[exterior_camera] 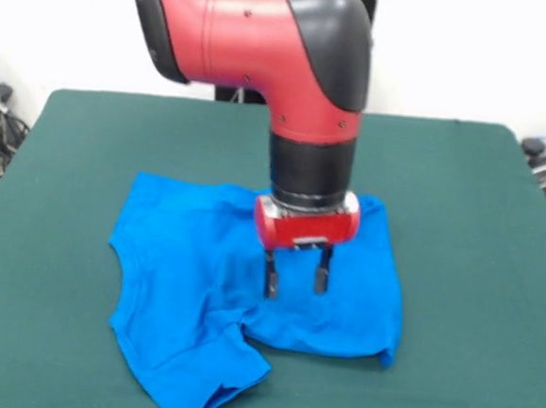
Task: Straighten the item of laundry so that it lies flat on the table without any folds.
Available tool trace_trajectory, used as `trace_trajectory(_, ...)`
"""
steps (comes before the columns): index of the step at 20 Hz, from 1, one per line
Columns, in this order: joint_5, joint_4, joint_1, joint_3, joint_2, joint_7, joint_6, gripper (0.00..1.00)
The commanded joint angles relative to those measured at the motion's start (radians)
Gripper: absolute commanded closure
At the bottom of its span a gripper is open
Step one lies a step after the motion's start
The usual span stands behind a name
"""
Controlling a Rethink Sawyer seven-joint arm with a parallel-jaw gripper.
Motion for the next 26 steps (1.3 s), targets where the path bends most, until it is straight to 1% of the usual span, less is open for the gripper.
trace_trajectory(1,-0.002,0.150,-0.080,-0.014,-0.060,0.149,0.082,0.00)
trace_trajectory(3,-0.007,0.149,-0.094,-0.008,-0.061,0.128,0.100,0.00)
trace_trajectory(5,-0.010,0.161,-0.115,-0.002,-0.086,0.106,0.132,0.00)
trace_trajectory(11,-0.018,0.185,-0.197,0.040,-0.128,0.045,0.211,0.00)
trace_trajectory(15,-0.034,0.196,-0.232,0.062,-0.113,0.037,0.201,0.00)
trace_trajectory(18,-0.045,0.199,-0.243,0.071,-0.102,0.041,0.185,0.00)
trace_trajectory(21,-0.064,0.187,-0.241,0.075,-0.079,0.046,0.143,0.00)
trace_trajectory(23,-0.085,0.137,-0.265,0.099,-0.020,0.009,0.124,0.00)
trace_trajectory(26,-0.112,0.062,-0.296,0.123,0.045,-0.048,0.146,0.00)
